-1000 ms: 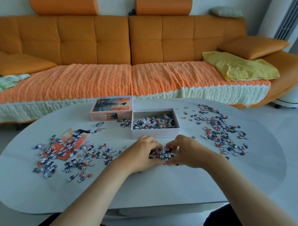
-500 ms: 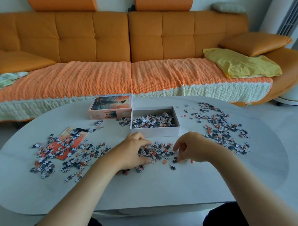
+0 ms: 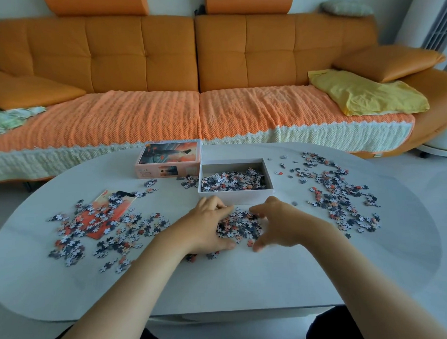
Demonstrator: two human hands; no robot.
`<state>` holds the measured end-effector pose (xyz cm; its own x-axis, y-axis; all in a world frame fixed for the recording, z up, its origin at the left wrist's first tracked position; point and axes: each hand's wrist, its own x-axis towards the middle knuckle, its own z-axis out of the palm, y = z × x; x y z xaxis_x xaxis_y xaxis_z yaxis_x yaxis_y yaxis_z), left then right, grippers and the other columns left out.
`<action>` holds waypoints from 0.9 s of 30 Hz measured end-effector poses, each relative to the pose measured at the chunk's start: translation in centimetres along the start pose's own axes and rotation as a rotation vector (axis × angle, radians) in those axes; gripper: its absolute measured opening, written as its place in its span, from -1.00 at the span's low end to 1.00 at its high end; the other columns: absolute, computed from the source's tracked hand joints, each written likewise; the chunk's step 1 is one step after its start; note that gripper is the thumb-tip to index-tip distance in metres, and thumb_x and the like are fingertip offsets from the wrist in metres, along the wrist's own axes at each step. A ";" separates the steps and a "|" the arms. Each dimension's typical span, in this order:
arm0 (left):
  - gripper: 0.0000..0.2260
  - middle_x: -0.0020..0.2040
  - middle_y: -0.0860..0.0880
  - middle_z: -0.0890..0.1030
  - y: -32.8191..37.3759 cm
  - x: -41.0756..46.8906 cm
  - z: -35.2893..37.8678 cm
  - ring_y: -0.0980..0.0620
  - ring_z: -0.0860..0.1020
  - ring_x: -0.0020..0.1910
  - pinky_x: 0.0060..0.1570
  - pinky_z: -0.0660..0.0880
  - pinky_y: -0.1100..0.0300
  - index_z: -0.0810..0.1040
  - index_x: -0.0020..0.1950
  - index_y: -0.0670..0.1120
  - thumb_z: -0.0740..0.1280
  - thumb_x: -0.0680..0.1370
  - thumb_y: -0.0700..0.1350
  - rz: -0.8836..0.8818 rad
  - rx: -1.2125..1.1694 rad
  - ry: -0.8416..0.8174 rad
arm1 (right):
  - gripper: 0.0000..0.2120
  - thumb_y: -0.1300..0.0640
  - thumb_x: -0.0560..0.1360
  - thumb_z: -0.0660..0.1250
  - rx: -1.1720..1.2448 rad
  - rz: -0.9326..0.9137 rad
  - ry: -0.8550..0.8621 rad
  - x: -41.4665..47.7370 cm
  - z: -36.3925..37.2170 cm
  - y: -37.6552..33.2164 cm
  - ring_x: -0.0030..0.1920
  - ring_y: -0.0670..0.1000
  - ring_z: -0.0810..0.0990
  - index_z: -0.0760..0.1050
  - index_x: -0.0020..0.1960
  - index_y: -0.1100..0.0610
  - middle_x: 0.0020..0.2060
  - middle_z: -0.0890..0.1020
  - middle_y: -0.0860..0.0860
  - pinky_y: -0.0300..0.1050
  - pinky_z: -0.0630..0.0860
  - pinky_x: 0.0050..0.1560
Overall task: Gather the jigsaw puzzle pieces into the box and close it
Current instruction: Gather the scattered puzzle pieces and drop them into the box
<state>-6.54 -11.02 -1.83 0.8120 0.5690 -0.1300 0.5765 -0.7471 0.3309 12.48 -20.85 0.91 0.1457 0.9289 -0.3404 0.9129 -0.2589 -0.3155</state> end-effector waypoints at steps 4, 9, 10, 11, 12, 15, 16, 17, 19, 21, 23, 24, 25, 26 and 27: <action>-0.33 0.23 0.15 0.29 0.6 0.9 0.1 0.17 0.23 0.32 0.32 0.31 0.15 0.26 0.53 0.06 0.39 0.48 0.20 0.015 -0.074 0.029 | -0.41 -0.08 0.24 0.60 0.076 -0.026 0.040 0.6 -0.4 -0.7 -0.19 0.00 0.64 0.53 0.23 -0.07 0.11 0.45 -0.04 -0.20 0.51 -0.28; -0.53 0.11 0.18 0.39 0.7 1.2 0.3 0.17 0.43 0.12 0.11 0.37 0.27 0.49 0.35 0.05 0.45 0.47 0.09 0.020 -0.184 0.090 | -0.56 0.05 0.29 0.58 0.177 -0.052 0.057 1.1 -0.4 -1.7 -0.43 -0.05 0.66 0.60 0.15 -0.02 -0.08 0.53 -0.15 -0.22 0.57 -0.33; -0.61 0.07 0.18 0.41 0.7 1.2 0.3 0.16 0.46 0.06 0.06 0.38 0.29 0.54 0.29 0.03 0.45 0.48 0.05 0.022 -0.191 0.111 | -0.57 0.06 0.30 0.58 0.175 -0.057 0.062 1.3 -0.3 -1.9 -0.43 -0.06 0.66 0.60 0.15 -0.02 -0.06 0.56 -0.15 -0.23 0.56 -0.33; -0.68 0.04 0.18 0.43 0.6 1.2 0.2 0.16 0.49 0.02 0.02 0.41 0.30 0.58 0.21 0.03 0.46 0.48 0.02 0.029 -0.199 0.133 | -0.60 0.06 0.32 0.57 0.178 -0.061 0.065 1.5 -0.1 -2.0 -0.43 -0.07 0.66 0.61 0.14 -0.02 -0.03 0.59 -0.14 -0.25 0.54 -0.33; -0.74 0.01 0.17 0.46 0.6 1.1 0.1 0.15 0.50 -0.02 0.01 0.43 0.30 0.60 0.15 0.02 0.46 0.48 -0.02 0.035 -0.207 0.152 | -0.63 0.06 0.33 0.55 0.177 -0.063 0.073 1.8 0.0 -2.1 -0.41 -0.06 0.67 0.62 0.12 -0.02 -0.03 0.61 -0.13 -0.28 0.50 -0.36; -0.80 -0.01 0.12 0.55 0.7 0.9 -0.1 0.16 0.53 -0.06 -0.01 0.47 0.28 0.63 0.08 0.00 0.48 0.48 -0.06 0.026 -0.244 0.190 | -0.81 0.08 0.39 0.48 0.141 -0.063 0.133 2.2 0.2 -2.2 -0.27 -0.01 0.67 0.66 0.01 -0.03 -0.12 0.67 -0.07 -0.33 0.42 -0.39; -0.82 -0.02 0.11 0.57 0.7 0.9 -0.1 0.16 0.54 -0.07 -0.01 0.49 0.26 0.64 0.07 0.00 0.48 0.48 -0.07 0.018 -0.263 0.198 | -0.85 0.11 0.40 0.47 0.142 -0.060 0.148 2.2 0.1 -2.3 -0.25 0.00 0.66 0.67 -0.03 -0.02 -0.17 0.68 -0.05 -0.32 0.45 -0.37; -0.84 -0.03 0.11 0.59 0.7 0.8 -0.2 0.16 0.55 -0.08 -0.02 0.50 0.25 0.65 0.05 0.01 0.47 0.48 -0.09 0.009 -0.286 0.206 | -0.87 0.12 0.41 0.47 0.151 -0.059 0.154 2.2 0.1 -2.3 -0.27 0.00 0.66 0.68 -0.05 0.00 -0.19 0.68 -0.05 -0.29 0.50 -0.35; -0.87 -0.08 0.13 0.61 0.6 0.8 -0.5 0.21 0.56 -0.11 -0.06 0.50 0.27 0.66 0.01 0.02 0.46 0.49 -0.15 -0.013 -0.343 0.224 | -0.86 0.12 0.40 0.48 0.153 -0.070 0.156 2.2 -0.2 -2.5 -0.33 -0.03 0.64 0.69 -0.04 0.00 -0.19 0.68 -0.05 -0.25 0.56 -0.30; -0.87 -0.14 0.17 0.63 0.4 0.8 -1.0 0.28 0.56 -0.17 -0.14 0.46 0.39 0.67 -0.03 0.04 0.46 0.49 -0.16 -0.028 -0.392 0.258 | -0.86 0.11 0.40 0.49 0.147 -0.095 0.174 2.2 -0.7 -2.7 -0.37 -0.07 0.63 0.69 -0.04 -0.02 -0.19 0.68 -0.07 -0.31 0.53 -0.33; -0.90 -0.20 0.18 0.62 0.3 1.0 -1.9 0.29 0.55 -0.24 -0.22 0.44 0.43 0.67 -0.06 0.05 0.46 0.49 -0.15 -0.040 -0.432 0.294 | -0.89 0.13 0.41 0.49 0.197 -0.114 0.205 2.2 -1.5 -2.8 -0.41 -0.08 0.65 0.69 -0.07 -0.01 -0.23 0.68 -0.08 -0.33 0.54 -0.37; -0.91 -0.20 0.17 0.63 0.3 1.3 -2.4 0.28 0.56 -0.24 -0.21 0.46 0.39 0.68 -0.07 0.05 0.47 0.49 -0.14 -0.045 -0.454 0.317 | -0.91 0.14 0.42 0.49 0.222 -0.123 0.230 2.3 -2.0 -2.9 -0.43 -0.09 0.65 0.69 -0.09 -0.01 -0.24 0.68 -0.08 -0.32 0.55 -0.38; -0.91 -0.18 0.16 0.64 0.2 1.6 -2.8 0.26 0.56 -0.21 -0.17 0.49 0.35 0.68 -0.07 0.05 0.47 0.49 -0.13 -0.048 -0.472 0.343 | -0.92 0.15 0.43 0.48 0.245 -0.133 0.263 2.4 -2.5 -2.9 -0.44 -0.08 0.65 0.69 -0.10 0.00 -0.24 0.68 -0.08 -0.30 0.55 -0.39; -0.92 -0.16 0.15 0.65 0.1 2.1 -3.3 0.25 0.57 -0.17 -0.14 0.50 0.32 0.68 -0.07 0.06 0.47 0.48 -0.12 -0.050 -0.485 0.369 | -0.92 0.15 0.44 0.48 0.265 -0.139 0.304 2.7 -3.0 -2.9 -0.45 -0.07 0.65 0.69 -0.10 0.00 -0.23 0.68 -0.08 -0.28 0.57 -0.38; -0.93 -0.16 0.16 0.65 -0.1 2.6 -3.7 0.24 0.57 -0.15 -0.13 0.50 0.31 0.67 -0.07 0.06 0.48 0.48 -0.11 -0.049 -0.499 0.394 | -0.92 0.16 0.44 0.47 0.278 -0.142 0.353 3.0 -3.5 -2.9 -0.45 -0.06 0.64 0.69 -0.10 0.01 -0.23 0.68 -0.07 -0.26 0.57 -0.37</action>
<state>-4.84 -8.21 1.31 0.6366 0.7530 0.1666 0.4228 -0.5214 0.7412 11.59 -16.40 3.91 0.1917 0.9810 0.0295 0.8036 -0.1396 -0.5786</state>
